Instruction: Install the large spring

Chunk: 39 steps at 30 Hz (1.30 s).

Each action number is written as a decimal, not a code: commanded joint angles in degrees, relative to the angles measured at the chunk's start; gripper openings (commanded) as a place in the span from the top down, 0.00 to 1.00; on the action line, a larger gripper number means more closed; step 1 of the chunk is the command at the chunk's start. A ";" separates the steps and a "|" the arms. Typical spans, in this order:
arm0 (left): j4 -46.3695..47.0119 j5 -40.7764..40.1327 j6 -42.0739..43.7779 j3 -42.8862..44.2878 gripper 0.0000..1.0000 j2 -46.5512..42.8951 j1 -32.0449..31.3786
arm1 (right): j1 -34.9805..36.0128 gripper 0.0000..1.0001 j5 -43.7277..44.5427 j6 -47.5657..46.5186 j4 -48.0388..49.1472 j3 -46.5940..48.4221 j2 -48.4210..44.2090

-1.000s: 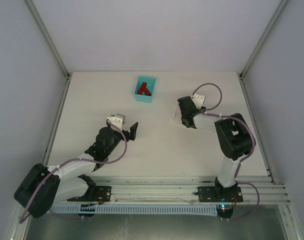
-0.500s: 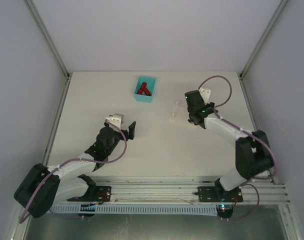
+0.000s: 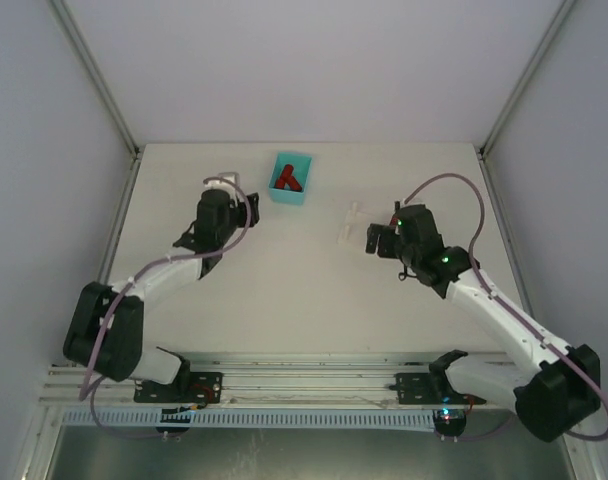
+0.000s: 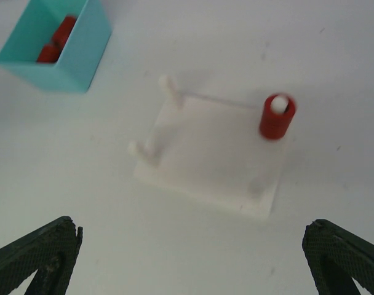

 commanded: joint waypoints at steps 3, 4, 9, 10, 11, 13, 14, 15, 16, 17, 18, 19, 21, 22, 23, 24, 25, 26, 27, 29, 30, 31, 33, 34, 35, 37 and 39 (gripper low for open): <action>-12.72 7.09 4.16 15.32 0.44 10.34 0.25 | 1.80 0.01 -6.31 -1.05 -5.13 -5.06 -8.48; -14.15 7.62 4.66 17.97 0.46 12.21 0.17 | 1.80 0.01 -5.50 -1.15 -5.27 -6.40 -10.08; -19.94 7.28 9.12 32.15 0.59 22.48 -0.41 | 1.84 0.01 -2.53 -2.32 -5.85 -10.55 -18.77; -20.82 7.67 9.95 34.93 0.61 24.75 -0.49 | 1.87 0.01 -1.85 -2.88 -5.86 -11.03 -19.57; -21.90 7.68 10.44 38.03 0.62 27.05 -0.52 | 1.84 0.01 -1.18 -3.07 -5.89 -11.38 -20.19; -25.78 6.96 11.15 45.65 0.67 32.05 -0.64 | 1.88 0.01 -0.55 -3.00 -6.11 -11.79 -20.98; -28.02 6.10 11.34 49.10 0.67 34.66 -0.74 | 1.89 0.01 -0.92 -2.90 -5.89 -12.06 -21.43; -30.22 5.45 11.39 53.18 0.67 36.99 -0.80 | 1.89 0.01 -1.44 -2.78 -5.52 -12.33 -21.71; -32.57 5.23 11.53 56.30 0.68 39.08 -0.84 | 1.89 0.01 -1.80 -2.58 -5.20 -12.76 -21.95; -34.42 5.03 11.59 59.14 0.69 41.62 -0.79 | 1.89 0.01 -2.05 -2.39 -4.92 -13.18 -22.11; -35.79 4.84 11.61 62.64 0.70 44.59 -0.95 | 1.89 0.01 -2.15 -2.18 -4.82 -13.36 -22.15; -38.03 4.66 11.68 66.17 0.71 46.64 -1.02 | 1.89 0.01 -2.30 -2.07 -4.85 -13.60 -22.08; -41.85 3.95 11.88 72.25 0.72 51.09 -1.25 | 1.89 0.01 -2.75 -1.85 -4.97 -13.98 -21.78; -43.88 3.46 11.93 75.37 0.73 53.17 -1.41 | 1.84 0.01 -3.05 -1.71 -4.98 -14.19 -21.59; -45.75 3.07 11.90 78.32 0.73 55.05 -1.50 | 1.88 0.01 -3.40 -1.56 -4.98 -14.55 -21.35; -47.23 2.75 11.96 80.56 0.73 56.29 -1.50 | 1.84 0.01 -3.82 -1.34 -4.97 -14.70 -21.09; -48.31 2.33 12.06 82.39 0.73 57.70 -1.55 | 1.84 0.00 -4.23 -1.11 -5.02 -14.82 -20.88; -48.92 1.61 12.38 84.00 0.73 59.03 -1.55 | 1.87 0.00 -4.57 -0.90 -5.20 -14.87 -20.65; -49.24 0.83 12.66 85.10 0.73 59.76 -1.49 | 1.89 0.00 -4.97 -0.72 -5.30 -14.88 -20.50; -49.09 0.11 13.11 86.49 0.73 61.10 -1.33 | 1.87 0.00 -5.34 -0.50 -5.33 -14.88 -20.40; -48.74 0.40 13.22 86.78 0.73 61.53 -1.22 | 1.89 0.00 -5.44 -0.47 -5.33 -14.82 -20.42; -48.12 1.14 13.37 86.92 0.73 61.91 -1.13 | 1.87 0.00 -5.42 -0.51 -5.32 -14.65 -20.39; -47.10 2.60 13.70 86.74 0.73 62.54 -1.24 | 1.87 0.00 -5.32 -0.75 -5.41 -14.20 -20.34; -46.96 3.04 13.72 86.81 0.73 62.92 -1.28 | 1.89 0.00 -5.17 -0.86 -5.47 -13.92 -20.31; -46.94 3.24 13.75 86.82 0.73 63.40 -1.31 | 1.89 0.00 -4.95 -0.98 -5.68 -13.71 -20.23; -47.00 3.12 13.79 86.77 0.73 64.24 -1.29 | 1.89 0.00 -4.79 -1.23 -5.82 -13.26 -20.21; -47.43 2.95 13.84 86.77 0.73 64.85 -1.29 | 1.88 0.00 -4.59 -1.39 -5.66 -13.01 -20.22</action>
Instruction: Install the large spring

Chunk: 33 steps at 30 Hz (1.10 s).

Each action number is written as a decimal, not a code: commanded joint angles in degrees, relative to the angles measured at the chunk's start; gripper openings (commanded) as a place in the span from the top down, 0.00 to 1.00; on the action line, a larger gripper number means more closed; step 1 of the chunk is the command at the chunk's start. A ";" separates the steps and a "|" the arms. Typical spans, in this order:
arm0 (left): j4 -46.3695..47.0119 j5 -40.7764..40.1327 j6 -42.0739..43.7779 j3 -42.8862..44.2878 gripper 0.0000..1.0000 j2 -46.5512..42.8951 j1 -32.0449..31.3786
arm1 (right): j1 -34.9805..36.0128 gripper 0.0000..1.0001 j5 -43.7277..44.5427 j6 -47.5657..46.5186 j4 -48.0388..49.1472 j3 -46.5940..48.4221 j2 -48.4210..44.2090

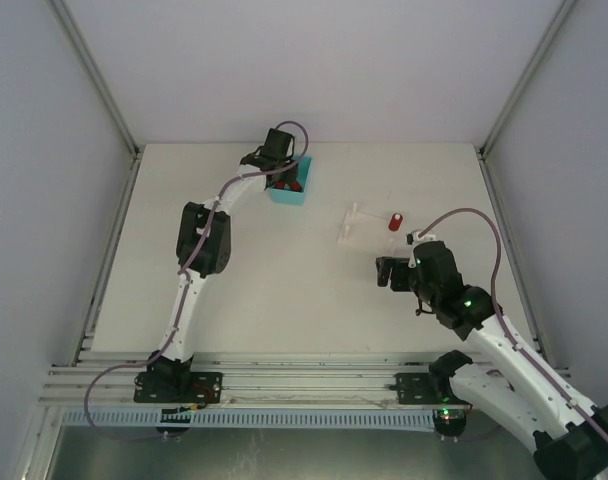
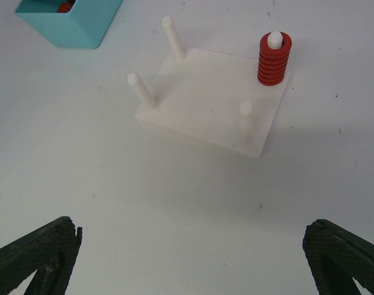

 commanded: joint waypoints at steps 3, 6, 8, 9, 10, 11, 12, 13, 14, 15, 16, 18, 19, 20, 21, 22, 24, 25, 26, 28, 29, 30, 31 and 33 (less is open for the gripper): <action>-2.29 0.48 0.82 2.44 0.73 1.96 -0.03 | 0.14 0.00 0.50 -0.37 -0.17 1.47 0.26; -4.01 -0.50 0.75 2.58 0.73 1.76 -0.06 | 0.11 0.00 0.77 -0.39 -0.04 1.35 0.69; -5.20 -1.34 0.56 2.07 0.73 1.15 -0.05 | 0.14 0.00 0.72 -0.40 0.00 1.19 0.91; -5.64 -1.82 0.53 1.48 0.72 0.45 -0.06 | 0.12 0.00 0.80 -0.28 0.07 1.11 1.00; -5.87 -2.25 0.36 0.64 0.72 -0.06 -0.06 | 0.14 0.00 0.79 -0.30 0.18 1.00 0.94; -6.12 -2.62 0.17 -0.13 0.72 -0.68 -0.05 | 0.14 0.00 0.79 -0.30 0.30 0.92 0.93; -6.17 -2.70 -0.06 -1.04 0.72 -1.31 0.01 | 0.14 0.00 0.79 -0.27 0.41 0.83 0.85; -6.32 -2.67 -0.26 -1.84 0.72 -1.84 0.02 | 0.14 0.00 0.81 -0.22 0.52 0.63 0.84; -6.55 -2.51 -0.47 -2.42 0.72 -2.24 0.02 | 0.14 0.00 0.84 -0.28 0.64 0.54 0.84; -6.87 -2.32 -0.64 -2.73 0.72 -2.65 0.02 | 0.14 0.00 0.92 -0.30 0.74 0.50 0.84; -7.31 -2.28 -0.93 -2.82 0.72 -2.95 0.01 | 0.14 0.00 0.88 -0.30 0.79 0.49 0.91; -7.95 -2.20 -1.34 -2.80 0.72 -3.54 0.01 | 0.14 0.00 0.96 -0.46 0.87 0.54 0.93; -7.94 -2.11 -1.57 -2.83 0.72 -3.76 -0.05 | 0.14 0.00 1.05 -0.52 0.95 0.52 1.07; -7.89 -2.03 -1.73 -2.83 0.72 -4.12 -0.06 | 0.14 0.00 1.20 -0.56 1.11 0.48 1.14; -7.93 -2.01 -2.01 -2.73 0.72 -4.41 -0.06 | 0.14 0.00 1.36 -0.56 1.33 0.29 1.18; -8.01 -2.18 -2.32 -2.56 0.72 -4.59 -0.02 | 0.14 0.01 1.32 -0.62 1.47 0.15 1.30; -8.77 -3.53 -3.00 -2.36 0.71 -4.67 -0.06 | 0.12 0.01 1.46 -0.65 1.58 0.18 1.67; -9.15 -4.08 -3.22 -2.55 0.71 -4.78 0.00 | 0.14 0.01 1.41 -0.65 1.59 0.18 1.83; -9.54 -4.27 -3.31 -2.85 0.71 -4.75 -0.02 | 0.14 0.01 1.45 -0.70 1.67 0.16 1.98; -10.28 -4.15 -3.40 -3.83 0.71 -4.85 -0.04 | 0.10 0.01 1.69 -0.74 1.88 0.01 2.30; -10.52 -3.98 -3.40 -4.54 0.71 -4.98 -0.06 | 0.13 0.01 1.79 -0.74 1.93 -0.05 2.39; -10.63 -3.95 -3.41 -5.10 0.71 -5.20 0.01 | 0.14 0.01 1.84 -0.82 2.04 0.04 2.43; -10.60 -3.89 -3.22 -5.91 0.71 -5.52 -0.06 | 0.12 0.01 1.85 -0.83 2.15 0.05 2.53; -10.49 -3.95 -3.08 -7.42 0.71 -6.46 -0.06 | 0.14 0.01 1.90 -0.83 2.53 0.08 2.68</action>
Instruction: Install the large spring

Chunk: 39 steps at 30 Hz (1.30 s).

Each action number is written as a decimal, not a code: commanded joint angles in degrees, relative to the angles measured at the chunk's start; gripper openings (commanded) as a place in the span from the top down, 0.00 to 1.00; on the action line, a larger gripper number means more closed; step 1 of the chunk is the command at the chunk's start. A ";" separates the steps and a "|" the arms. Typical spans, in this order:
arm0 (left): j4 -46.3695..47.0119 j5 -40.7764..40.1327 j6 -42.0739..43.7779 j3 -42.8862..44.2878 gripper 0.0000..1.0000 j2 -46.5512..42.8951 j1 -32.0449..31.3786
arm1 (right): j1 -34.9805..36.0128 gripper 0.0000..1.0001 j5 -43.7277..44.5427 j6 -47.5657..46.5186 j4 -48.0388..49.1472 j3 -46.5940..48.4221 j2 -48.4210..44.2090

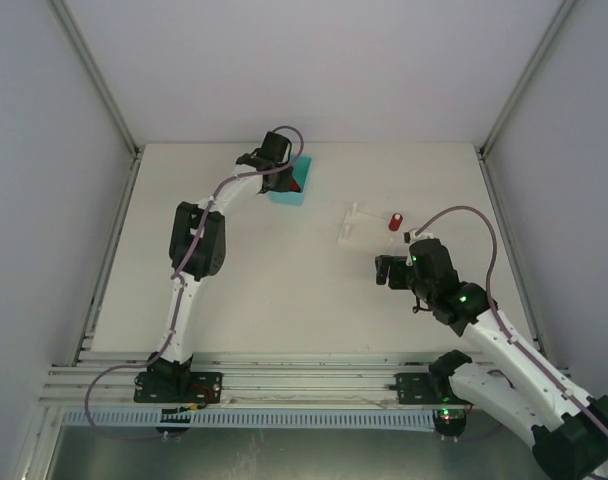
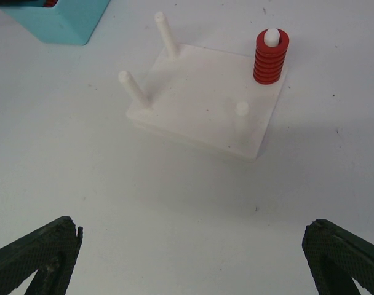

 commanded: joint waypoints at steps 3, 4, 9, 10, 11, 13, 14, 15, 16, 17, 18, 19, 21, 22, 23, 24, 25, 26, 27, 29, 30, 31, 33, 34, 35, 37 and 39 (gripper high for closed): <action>-3.07 -0.88 -0.18 -3.20 0.71 -3.22 -0.06 | 0.14 0.01 1.08 -0.52 1.79 -0.13 0.35; -3.15 -0.88 -0.22 -3.07 0.72 -3.60 -0.20 | 0.14 0.01 1.10 -0.52 1.91 -0.16 0.43; -3.61 -1.04 -0.04 -3.16 0.72 -5.10 -0.39 | 0.14 0.01 1.17 -0.48 2.30 -0.25 1.46; -2.75 -1.21 0.27 -3.37 0.72 -5.26 -0.49 | 0.14 0.01 1.19 -0.52 2.45 -0.33 1.67; -1.77 -1.14 0.68 -3.54 0.72 -5.17 -0.51 | 0.14 0.01 1.13 -0.52 2.59 -0.28 1.83; 0.67 -1.09 1.66 -2.67 0.67 -4.05 -0.55 | 0.14 0.01 1.10 -0.55 2.67 -0.15 2.13; 1.19 -0.94 2.04 -1.02 0.64 -2.96 -0.51 | 0.14 0.01 1.17 -0.65 2.70 -0.06 2.28; 1.19 -0.97 2.39 0.68 0.62 -1.52 -0.50 | 0.13 0.01 1.31 -0.70 2.64 0.06 2.42; 0.89 -0.89 2.53 2.46 0.60 -0.14 -0.55 | 0.14 0.01 1.57 -0.77 2.57 0.15 2.53; 0.69 -0.95 2.70 4.62 0.59 1.20 -0.53 | 0.14 0.01 1.73 -0.78 2.44 0.26 2.64; 0.60 -0.97 2.87 6.17 0.59 2.45 -0.54 | 0.12 0.01 1.84 -0.85 2.29 0.27 2.69; 0.55 -0.96 3.10 7.28 0.59 3.66 -0.44 | 0.14 0.01 1.97 -0.87 2.15 0.34 2.74; 0.84 -0.73 3.30 8.81 0.59 5.35 -0.22 | 0.13 0.01 2.11 -0.79 2.22 0.40 2.73; 1.20 -0.73 3.47 9.36 0.59 6.22 -0.19 | 0.14 0.01 2.08 -0.80 2.29 0.50 2.67; 1.61 -0.96 3.66 9.46 0.59 6.80 -0.06 | 0.14 0.01 2.07 -0.80 2.29 0.64 2.80; 2.01 -1.31 3.84 9.45 0.58 7.25 0.02 | 0.14 0.01 2.08 -0.79 2.34 0.66 2.93; 2.33 -1.46 3.89 9.45 0.57 7.64 0.10 | 0.14 0.01 2.16 -0.72 2.42 0.69 3.01; 2.76 -1.24 3.97 9.45 0.56 8.08 0.27 | 0.14 0.01 2.16 -0.63 2.50 0.74 3.16; 3.39 -0.71 4.21 9.38 0.56 8.53 0.42 | 0.14 0.01 2.15 -0.61 2.50 0.61 3.28; 4.59 0.73 5.04 9.02 0.55 9.30 0.38 | 0.14 0.01 2.16 -0.52 2.58 0.61 3.50; 5.02 1.26 5.11 9.01 0.55 9.79 0.38 | 0.14 0.01 2.16 -0.52 2.56 0.54 3.57; 5.21 1.73 5.03 9.07 0.55 10.32 0.37 | 0.07 0.01 2.20 -0.48 2.66 0.53 3.66; 5.34 1.72 4.21 9.07 0.55 11.32 0.38 | 0.14 0.01 2.29 -0.52 2.69 0.54 3.80; 5.31 1.61 3.75 9.08 0.55 11.89 0.38 | 0.14 0.01 2.26 -0.52 2.65 0.63 3.88; 5.21 1.62 3.50 9.09 0.55 12.34 0.40 | 0.14 0.01 2.33 -0.59 2.58 0.62 3.89; 4.91 1.43 3.24 9.14 0.54 13.31 0.46 | 0.14 0.01 2.53 -0.61 2.41 0.65 3.79; 4.56 0.52 3.31 9.18 0.54 14.28 0.47 | 0.14 0.01 2.60 -0.57 2.39 0.60 3.57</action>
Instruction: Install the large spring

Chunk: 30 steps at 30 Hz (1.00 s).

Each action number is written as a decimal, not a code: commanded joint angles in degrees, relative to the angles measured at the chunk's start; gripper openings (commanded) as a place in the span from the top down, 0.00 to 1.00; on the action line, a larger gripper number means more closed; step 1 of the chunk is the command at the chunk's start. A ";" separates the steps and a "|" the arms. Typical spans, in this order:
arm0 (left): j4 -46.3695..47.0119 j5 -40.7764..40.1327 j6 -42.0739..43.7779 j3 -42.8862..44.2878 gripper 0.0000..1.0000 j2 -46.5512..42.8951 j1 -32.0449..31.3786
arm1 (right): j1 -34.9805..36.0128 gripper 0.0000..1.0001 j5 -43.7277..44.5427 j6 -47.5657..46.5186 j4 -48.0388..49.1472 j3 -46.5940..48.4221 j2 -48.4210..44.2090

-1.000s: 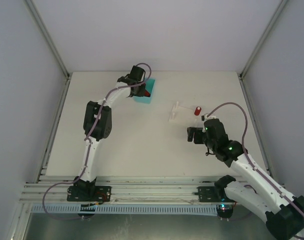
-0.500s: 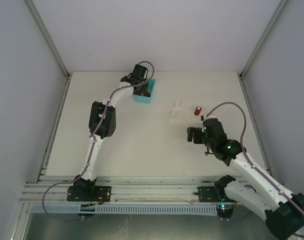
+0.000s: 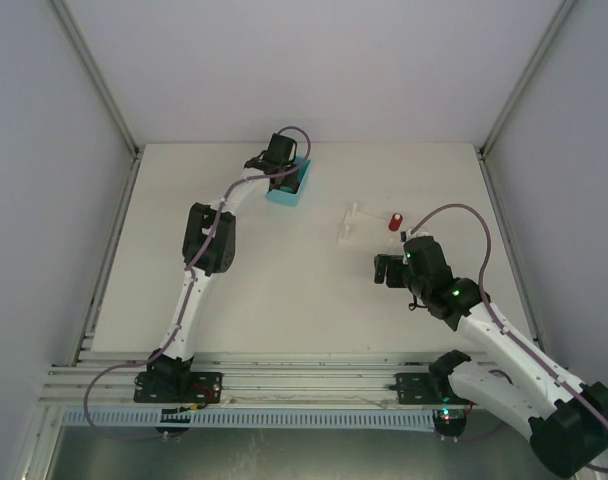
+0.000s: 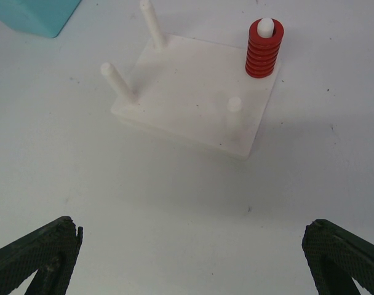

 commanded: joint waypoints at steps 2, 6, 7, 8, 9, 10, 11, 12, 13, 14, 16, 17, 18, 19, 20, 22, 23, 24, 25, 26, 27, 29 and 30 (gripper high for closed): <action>-3.14 -1.85 0.43 1.02 0.54 4.80 0.29 | 0.10 0.01 1.03 -0.37 0.83 0.45 -0.53; -2.83 -6.09 2.33 1.11 0.53 4.81 -0.24 | 0.13 0.01 0.94 -0.28 1.03 0.35 -0.55; -2.12 -6.59 2.56 0.75 0.53 4.81 -0.24 | 0.14 0.01 0.86 -0.28 1.03 0.35 -0.52; -1.49 -6.83 2.79 0.33 0.52 4.70 -0.22 | 0.12 0.01 0.78 -0.28 1.06 0.36 -0.48; -1.07 -6.80 2.99 0.05 0.52 4.72 -0.21 | 0.14 0.01 0.70 -0.28 1.07 0.36 -0.47; -1.03 -6.66 3.11 0.10 0.52 4.81 -0.22 | 0.12 0.01 0.75 -0.28 1.06 0.42 -0.52; -1.06 -6.23 3.05 0.03 0.52 4.81 -0.26 | 0.09 0.01 0.84 -0.28 0.93 0.42 -0.62; -1.00 -5.71 3.01 -0.21 0.53 4.81 -0.24 | 0.12 0.01 0.97 -0.28 0.88 0.33 -0.79; -0.98 -5.21 2.97 -0.44 0.54 4.81 -0.24 | 0.14 0.01 1.11 -0.30 0.77 0.30 -0.94; -1.04 -4.82 2.93 -0.61 0.55 6.35 -0.25 | 0.13 0.01 1.19 -0.28 0.73 0.23 -1.22; -2.05 -4.78 2.67 0.28 0.57 7.92 -0.23 | 0.13 0.01 1.20 -0.28 0.87 0.15 -1.51; -3.06 -5.19 2.49 1.32 0.57 8.55 -0.35 | 0.14 0.01 1.24 -0.28 0.82 0.15 -1.57; -3.52 -4.76 2.57 1.85 0.58 8.80 -0.41 | 0.13 0.01 1.21 -0.24 0.88 0.17 -1.49; -3.48 -4.59 2.59 1.88 0.58 8.83 -0.41 | 0.14 0.01 1.13 -0.30 0.89 0.16 -1.37; -3.36 -4.15 2.53 1.66 0.60 8.61 -0.34 | 0.14 0.01 0.98 -0.21 0.94 0.26 -1.19; -3.09 -3.18 2.26 1.16 0.65 7.75 -0.29 | 0.14 0.01 0.83 -0.19 0.79 0.48 -0.97; -2.90 -2.90 2.12 0.83 0.69 7.20 -0.32 | 0.14 0.01 0.77 -0.26 0.66 0.71 -0.93; -2.55 -2.47 1.95 0.44 0.71 6.43 -0.37 | 0.14 0.01 0.88 -0.21 0.56 0.81 -1.02; -2.09 -2.03 1.79 -0.21 0.73 5.88 -0.33 | 0.14 0.01 1.00 -0.17 0.56 0.84 -1.18; -1.02 -1.57 1.59 -0.76 0.76 3.93 -0.38 | 0.10 0.01 1.02 -0.12 0.56 0.88 -1.40; -0.25 -0.99 1.50 -1.22 0.77 2.56 -0.26 | 0.11 0.01 1.02 -0.04 0.59 1.05 -1.58; 1.09 0.25 1.09 -1.40 0.81 0.37 -0.24 | 0.14 0.01 0.87 0.13 0.75 1.30 -1.90; 2.10 1.12 0.88 -1.29 0.83 -0.67 -0.28 | 0.14 0.01 0.75 0.23 1.00 1.41 -1.94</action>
